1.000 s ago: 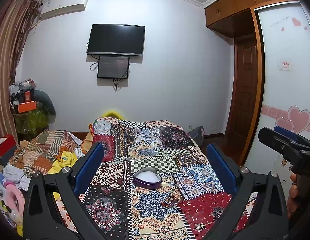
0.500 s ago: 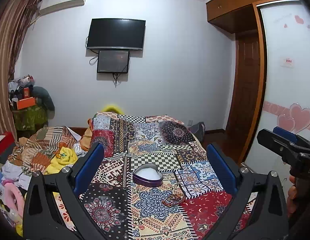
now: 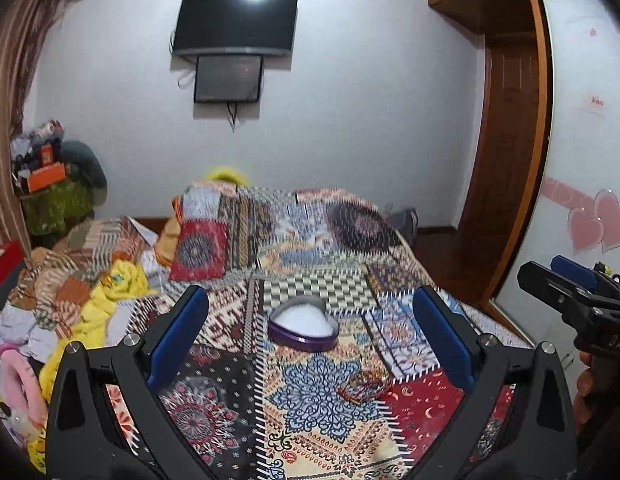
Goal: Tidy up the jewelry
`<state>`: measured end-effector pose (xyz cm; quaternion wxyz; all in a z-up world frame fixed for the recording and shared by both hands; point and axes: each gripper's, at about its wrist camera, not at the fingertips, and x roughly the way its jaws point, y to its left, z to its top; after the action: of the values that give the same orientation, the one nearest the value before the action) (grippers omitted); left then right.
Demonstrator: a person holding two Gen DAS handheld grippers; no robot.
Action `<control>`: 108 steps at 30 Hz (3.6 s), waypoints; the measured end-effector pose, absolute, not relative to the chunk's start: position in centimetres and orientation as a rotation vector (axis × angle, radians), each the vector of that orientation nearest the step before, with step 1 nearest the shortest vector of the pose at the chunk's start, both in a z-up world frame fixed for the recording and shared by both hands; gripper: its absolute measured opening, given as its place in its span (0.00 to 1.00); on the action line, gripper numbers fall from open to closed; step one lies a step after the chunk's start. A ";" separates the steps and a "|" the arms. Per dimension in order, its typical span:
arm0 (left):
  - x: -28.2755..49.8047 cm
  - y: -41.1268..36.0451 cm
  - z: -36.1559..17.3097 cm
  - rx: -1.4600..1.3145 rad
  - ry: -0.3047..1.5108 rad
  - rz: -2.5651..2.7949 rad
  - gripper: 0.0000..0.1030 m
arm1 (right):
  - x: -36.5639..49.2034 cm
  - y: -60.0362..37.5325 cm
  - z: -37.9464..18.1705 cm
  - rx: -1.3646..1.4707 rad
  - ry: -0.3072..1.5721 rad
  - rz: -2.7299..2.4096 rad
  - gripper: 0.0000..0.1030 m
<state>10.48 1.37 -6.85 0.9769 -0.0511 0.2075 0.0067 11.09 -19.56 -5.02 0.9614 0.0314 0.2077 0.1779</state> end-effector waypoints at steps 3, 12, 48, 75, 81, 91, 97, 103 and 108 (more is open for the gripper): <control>12.1 1.4 -8.7 -0.099 0.482 0.003 1.00 | 12.6 -19.9 -6.5 0.070 0.482 0.349 1.00; 16.5 0.7 -14.7 -0.052 0.679 -0.017 0.90 | 16.7 -20.1 -11.2 0.050 0.660 0.357 1.00; 24.2 1.7 -21.1 -0.156 0.914 -0.198 0.33 | 27.4 -13.6 -20.3 -0.238 1.002 0.640 0.09; 22.4 -5.1 -21.1 0.060 0.976 -0.270 0.34 | 22.3 -17.8 -16.9 -0.081 0.908 0.683 0.09; 23.7 -5.3 -21.4 0.050 0.986 -0.281 0.33 | 22.2 -18.4 -17.3 -0.060 0.912 0.689 0.09; 24.2 -6.2 -21.5 0.070 0.970 -0.319 0.13 | 22.4 -19.1 -17.6 -0.031 0.921 0.686 0.09; 22.9 -4.7 -20.1 0.028 0.955 -0.302 0.13 | 22.0 -19.1 -17.3 -0.029 0.914 0.686 0.09; 21.7 -3.4 -19.7 -0.028 0.997 -0.316 0.19 | 21.4 -18.9 -16.9 -0.025 0.908 0.687 0.09; 21.3 -3.7 -19.7 -0.030 0.986 -0.284 0.32 | 21.0 -18.9 -16.6 -0.020 0.903 0.683 0.09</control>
<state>21.29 -3.69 -19.69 0.8711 -0.0145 0.4717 -0.1361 20.96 -18.90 -16.59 0.8440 -0.0094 0.4276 0.3237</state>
